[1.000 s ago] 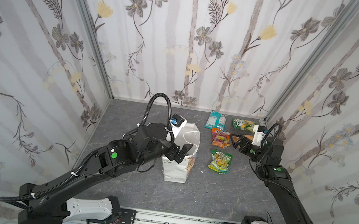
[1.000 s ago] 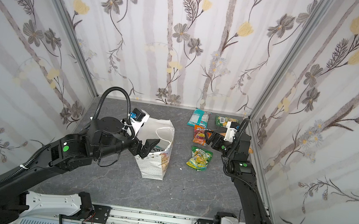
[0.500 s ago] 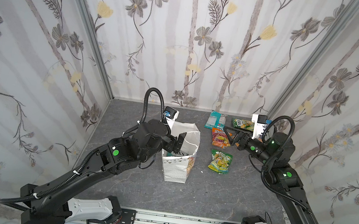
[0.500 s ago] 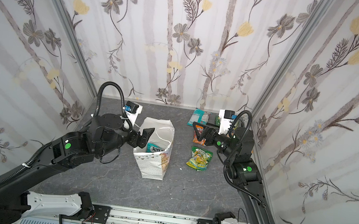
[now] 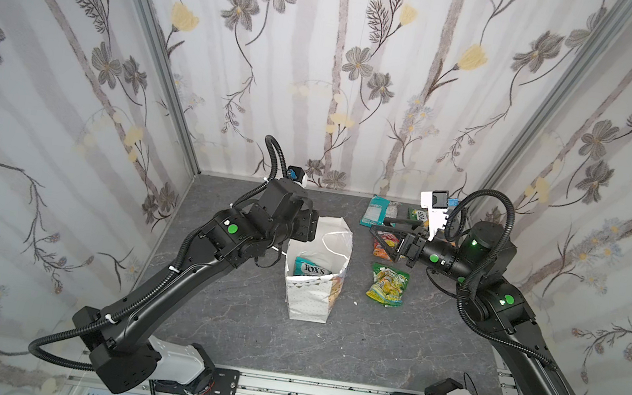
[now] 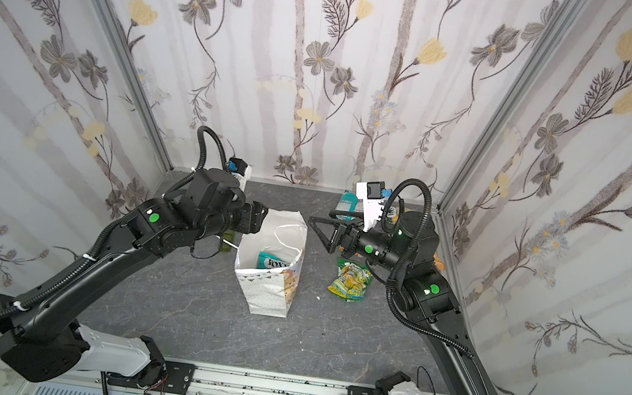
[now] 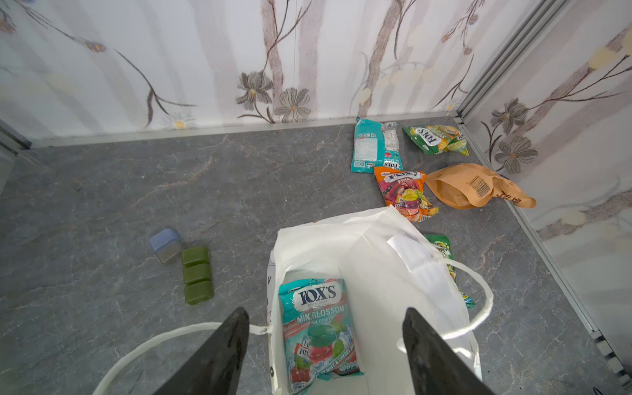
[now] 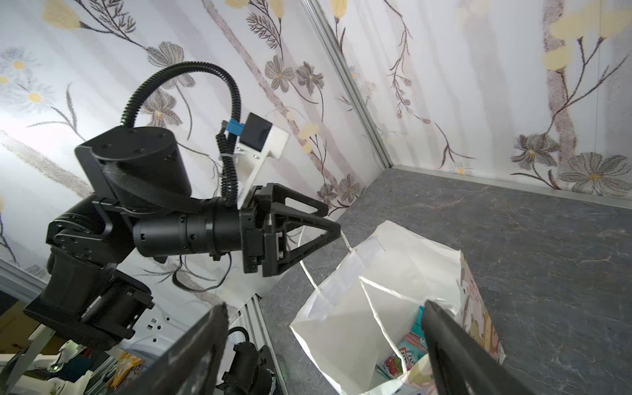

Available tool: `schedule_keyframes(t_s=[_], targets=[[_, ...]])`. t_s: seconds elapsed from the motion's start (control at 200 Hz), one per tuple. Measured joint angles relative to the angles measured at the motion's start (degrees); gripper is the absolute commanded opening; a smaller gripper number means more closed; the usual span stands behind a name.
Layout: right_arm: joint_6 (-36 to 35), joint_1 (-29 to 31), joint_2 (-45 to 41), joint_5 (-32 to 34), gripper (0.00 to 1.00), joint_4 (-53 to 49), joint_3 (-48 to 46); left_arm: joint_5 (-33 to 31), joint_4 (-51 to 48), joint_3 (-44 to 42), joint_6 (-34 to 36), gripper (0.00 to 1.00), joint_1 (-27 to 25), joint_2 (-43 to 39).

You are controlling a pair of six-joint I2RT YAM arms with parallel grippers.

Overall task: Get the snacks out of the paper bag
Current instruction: 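Move the right gripper back toward the bag while left gripper rises above it, then lower the left gripper into the bag toward the teal Fox's Mint Blossom pack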

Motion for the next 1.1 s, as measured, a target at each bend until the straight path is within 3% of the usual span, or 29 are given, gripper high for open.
schedule_keyframes(t_s=[0.225, 0.719, 0.909, 1.099], targets=[[0.04, 0.35, 0.0, -0.28, 0.88, -0.09, 0.0, 4.92, -3.28, 4.59, -2.45, 0.61, 1.99, 7.67], [0.66, 0.57, -0.26, -0.22, 0.88, 0.02, -0.35, 17.86, -3.8, 4.57, -3.87, 0.58, 1.92, 14.95], [0.66, 0.63, 0.24, -0.26, 0.88, 0.2, -0.39, 19.23, -4.85, 3.48, -3.76, 0.58, 1.31, 16.72], [0.68, 0.7, 0.63, -0.28, 0.88, 0.22, -0.39, 16.65, -6.51, 3.1, -2.01, 0.59, 0.02, 19.02]])
